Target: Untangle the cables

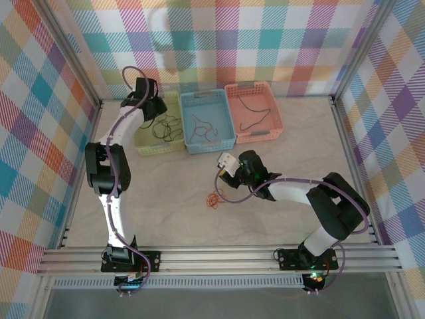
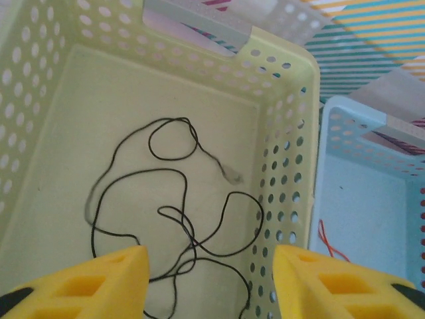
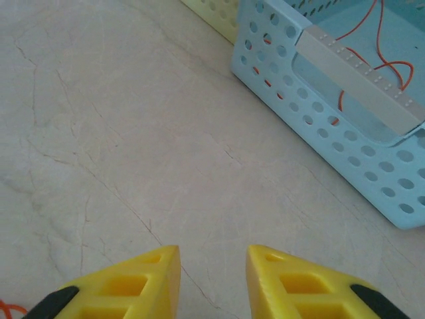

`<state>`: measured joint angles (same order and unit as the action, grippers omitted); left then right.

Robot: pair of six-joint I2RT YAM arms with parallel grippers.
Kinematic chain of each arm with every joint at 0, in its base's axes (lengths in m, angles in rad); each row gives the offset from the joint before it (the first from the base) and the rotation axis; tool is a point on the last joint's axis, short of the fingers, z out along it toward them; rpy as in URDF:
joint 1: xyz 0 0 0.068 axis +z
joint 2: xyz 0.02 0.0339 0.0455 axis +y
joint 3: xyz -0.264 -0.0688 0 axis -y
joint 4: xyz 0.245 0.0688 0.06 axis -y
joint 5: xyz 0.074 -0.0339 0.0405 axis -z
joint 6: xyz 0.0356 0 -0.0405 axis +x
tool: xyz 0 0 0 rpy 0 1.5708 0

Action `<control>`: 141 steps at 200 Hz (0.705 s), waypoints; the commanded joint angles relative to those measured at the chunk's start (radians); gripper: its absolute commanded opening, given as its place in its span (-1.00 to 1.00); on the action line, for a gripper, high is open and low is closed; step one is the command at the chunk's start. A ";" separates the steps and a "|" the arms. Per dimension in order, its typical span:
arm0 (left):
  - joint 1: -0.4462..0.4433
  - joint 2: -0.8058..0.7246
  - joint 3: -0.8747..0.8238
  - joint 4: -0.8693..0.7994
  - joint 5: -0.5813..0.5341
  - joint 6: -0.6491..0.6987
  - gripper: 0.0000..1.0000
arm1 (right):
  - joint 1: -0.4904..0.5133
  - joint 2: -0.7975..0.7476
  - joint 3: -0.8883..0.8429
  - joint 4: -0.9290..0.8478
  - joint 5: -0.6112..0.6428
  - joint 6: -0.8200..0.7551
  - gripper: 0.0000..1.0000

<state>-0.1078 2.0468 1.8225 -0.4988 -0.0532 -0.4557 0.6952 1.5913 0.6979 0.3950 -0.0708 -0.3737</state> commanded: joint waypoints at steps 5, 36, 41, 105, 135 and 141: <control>0.007 -0.181 -0.081 -0.010 0.064 -0.037 0.09 | 0.003 -0.009 0.012 0.020 -0.048 0.013 -0.30; -0.048 -0.408 -0.286 0.102 0.163 -0.075 0.13 | 0.006 -0.016 0.002 0.037 -0.096 0.012 -0.24; -0.065 -0.445 -0.324 0.123 0.173 -0.082 0.14 | 0.008 -0.017 0.001 0.038 -0.103 0.013 -0.22; -0.326 -0.666 -0.784 0.401 0.300 -0.103 0.18 | 0.026 -0.011 0.000 0.027 -0.234 -0.024 -0.10; -0.343 -0.768 -0.977 0.562 0.352 -0.101 0.15 | 0.036 0.018 0.033 -0.034 -0.244 -0.052 -0.05; -0.345 -0.794 -1.001 0.567 0.335 -0.090 0.16 | 0.037 0.024 0.042 -0.051 -0.254 -0.055 -0.06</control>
<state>-0.4454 1.3663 0.9073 -0.0811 0.2592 -0.5610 0.7223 1.5921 0.6994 0.4133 -0.2596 -0.3931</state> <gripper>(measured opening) 0.579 0.471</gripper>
